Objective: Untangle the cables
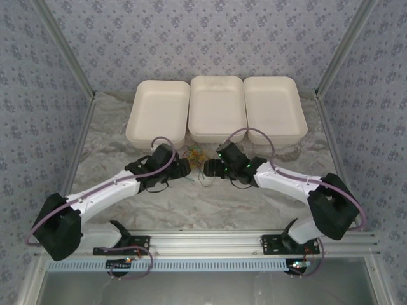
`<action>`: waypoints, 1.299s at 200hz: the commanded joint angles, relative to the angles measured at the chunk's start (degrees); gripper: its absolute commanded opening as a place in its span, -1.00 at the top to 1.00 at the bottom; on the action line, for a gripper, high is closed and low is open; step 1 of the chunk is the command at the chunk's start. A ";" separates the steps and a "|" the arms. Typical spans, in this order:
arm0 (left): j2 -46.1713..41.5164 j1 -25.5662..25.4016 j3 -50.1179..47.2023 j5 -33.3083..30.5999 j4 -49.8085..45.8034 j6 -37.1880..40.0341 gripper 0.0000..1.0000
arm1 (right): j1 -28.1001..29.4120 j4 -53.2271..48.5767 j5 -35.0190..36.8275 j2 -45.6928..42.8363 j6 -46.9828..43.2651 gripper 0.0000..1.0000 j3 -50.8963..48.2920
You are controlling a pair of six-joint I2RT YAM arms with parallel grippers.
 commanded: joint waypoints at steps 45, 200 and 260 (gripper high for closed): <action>8.62 1.35 4.25 0.03 2.67 5.18 -0.42 | -0.03 3.54 -2.05 7.86 1.30 -0.14 4.22; 0.42 2.87 -3.88 -4.99 7.30 4.19 1.00 | -6.70 -14.63 9.02 -18.18 -4.09 1.00 -0.38; -2.43 2.91 0.59 13.34 11.08 11.45 1.00 | -11.65 -14.27 1.82 -18.65 -7.45 1.00 -0.40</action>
